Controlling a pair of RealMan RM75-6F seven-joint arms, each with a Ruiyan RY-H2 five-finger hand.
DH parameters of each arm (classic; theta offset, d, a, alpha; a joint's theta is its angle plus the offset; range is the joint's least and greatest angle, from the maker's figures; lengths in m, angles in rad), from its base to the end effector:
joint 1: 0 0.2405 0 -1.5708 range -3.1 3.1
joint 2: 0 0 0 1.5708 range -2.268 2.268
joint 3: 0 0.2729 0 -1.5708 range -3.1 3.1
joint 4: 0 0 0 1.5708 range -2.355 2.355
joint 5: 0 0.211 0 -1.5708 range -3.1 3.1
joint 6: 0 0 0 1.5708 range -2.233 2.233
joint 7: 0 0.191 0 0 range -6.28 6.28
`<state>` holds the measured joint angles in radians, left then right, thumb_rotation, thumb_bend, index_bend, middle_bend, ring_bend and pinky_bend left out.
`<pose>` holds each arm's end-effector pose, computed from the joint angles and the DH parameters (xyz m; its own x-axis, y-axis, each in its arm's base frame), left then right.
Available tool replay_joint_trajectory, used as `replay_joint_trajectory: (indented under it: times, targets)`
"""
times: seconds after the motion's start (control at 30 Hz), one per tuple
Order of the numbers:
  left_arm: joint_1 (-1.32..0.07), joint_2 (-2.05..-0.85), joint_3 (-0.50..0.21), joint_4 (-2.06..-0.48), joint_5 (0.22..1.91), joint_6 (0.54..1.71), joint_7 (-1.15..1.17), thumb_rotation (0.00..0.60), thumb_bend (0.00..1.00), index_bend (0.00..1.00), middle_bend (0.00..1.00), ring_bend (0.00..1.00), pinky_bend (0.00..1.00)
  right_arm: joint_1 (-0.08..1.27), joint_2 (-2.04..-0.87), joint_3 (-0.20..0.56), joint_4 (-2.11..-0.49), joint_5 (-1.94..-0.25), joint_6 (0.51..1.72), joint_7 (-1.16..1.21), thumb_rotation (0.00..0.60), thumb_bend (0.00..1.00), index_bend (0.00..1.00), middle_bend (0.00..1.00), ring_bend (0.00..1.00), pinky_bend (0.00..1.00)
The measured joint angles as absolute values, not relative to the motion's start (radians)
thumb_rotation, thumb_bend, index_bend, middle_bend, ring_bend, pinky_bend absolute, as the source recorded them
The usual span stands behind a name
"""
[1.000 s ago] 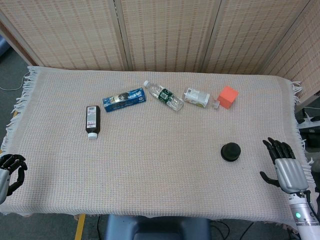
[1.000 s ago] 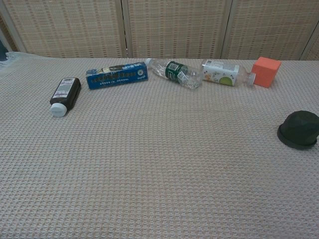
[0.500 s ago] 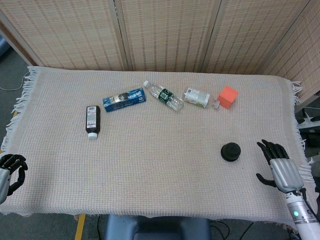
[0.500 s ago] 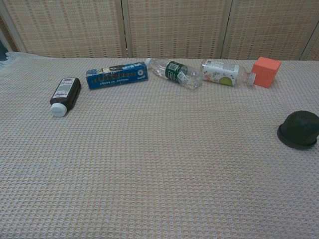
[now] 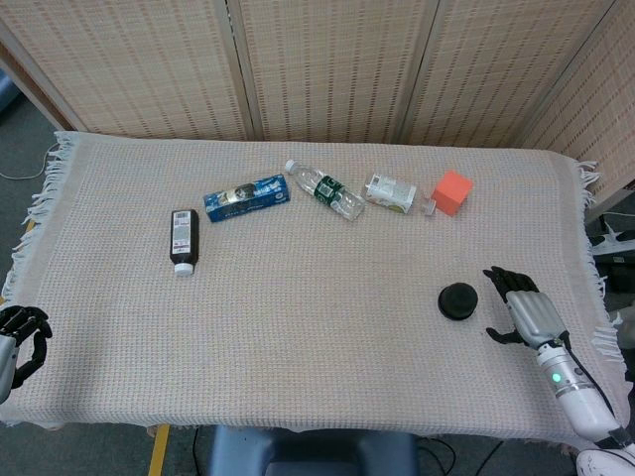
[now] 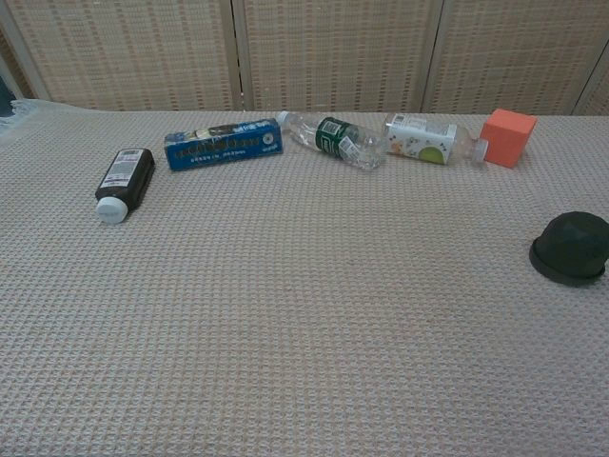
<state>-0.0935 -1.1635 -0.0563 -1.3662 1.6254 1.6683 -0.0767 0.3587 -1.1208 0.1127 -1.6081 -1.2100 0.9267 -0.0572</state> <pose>-0.3280 0.2319 0.1952 0.4843 -0.1943 0.8530 0.8483 -0.1344 -0.5122 -0.3285 -0.3141 0.0988 0.3602 -0.3865 0.8491 -0.9213 -0.0042 0.3889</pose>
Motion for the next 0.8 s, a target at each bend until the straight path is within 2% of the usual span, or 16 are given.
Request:
replay_joint_trajectory:
  times: [0.17, 0.33, 0.8]
  targets:
    - [-0.091, -1.162, -0.055, -1.365, 1.631, 1.678, -0.079, 0.600, 0.62, 0.61, 0.44, 0.35, 0.68, 0.431, -1.132, 0.121, -1.581, -1.147, 0.791, -0.044, 0.600, 0.18, 0.00, 0.00, 0.00, 0.04]
    - [-0.089, -1.162, -0.058, -1.362, 1.630, 1.685, -0.088, 0.600, 0.62, 0.61, 0.44, 0.35, 0.68, 0.492, -1.158, 0.130, -1.540, -1.070, 0.716, -0.042, 0.600, 0.18, 0.00, 0.00, 0.00, 0.04]
    - [-0.086, -1.159, -0.060, -1.362, 1.631, 1.692, -0.095, 0.600, 0.62, 0.60, 0.44, 0.35, 0.68, 0.565, -1.223, 0.106, -1.486, -0.987, 0.659, -0.078, 0.600, 0.18, 0.00, 0.00, 0.00, 0.05]
